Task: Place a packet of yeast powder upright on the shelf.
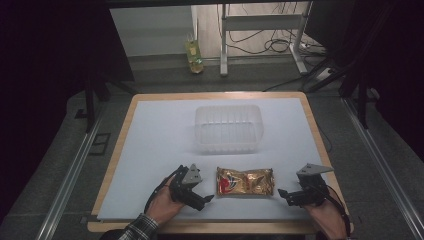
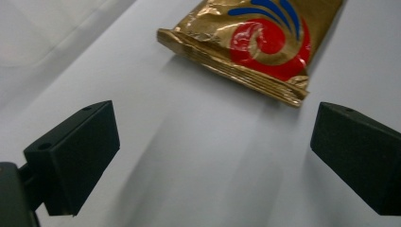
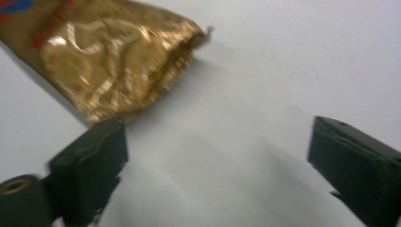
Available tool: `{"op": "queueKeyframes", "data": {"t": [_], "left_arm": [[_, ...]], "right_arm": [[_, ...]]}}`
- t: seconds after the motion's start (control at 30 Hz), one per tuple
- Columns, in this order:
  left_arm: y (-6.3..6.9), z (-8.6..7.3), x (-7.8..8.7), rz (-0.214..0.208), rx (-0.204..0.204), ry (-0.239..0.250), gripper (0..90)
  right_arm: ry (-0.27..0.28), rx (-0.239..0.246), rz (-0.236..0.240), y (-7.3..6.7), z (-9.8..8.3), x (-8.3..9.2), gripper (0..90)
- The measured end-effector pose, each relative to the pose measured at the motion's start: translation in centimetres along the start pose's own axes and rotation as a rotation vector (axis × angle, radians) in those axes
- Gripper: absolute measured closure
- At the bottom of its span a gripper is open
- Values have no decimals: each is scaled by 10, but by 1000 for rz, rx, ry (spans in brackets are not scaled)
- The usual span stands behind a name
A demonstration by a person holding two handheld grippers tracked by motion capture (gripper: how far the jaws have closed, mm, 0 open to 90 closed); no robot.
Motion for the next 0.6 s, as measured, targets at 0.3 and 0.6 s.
{"op": "queueKeyframes", "data": {"t": [0.3,0.6], "left_arm": [[0,1,1,-5,-13,-1,0],[2,4,2,-4,-16,6,22]], "right_arm": [[7,-7,-5,7,-5,0,15],[1,3,-16,6,-6,0,15]]}}
Point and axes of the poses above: each handheld gripper's, and its own axes: x roughly backward along the jaws, z roughly out of its top, y roughly to its right, the point moved 6 cm from there along -x, roughly forward along the jaws, and after that the axes turned 1 degree about x, right-handed, at the moved point
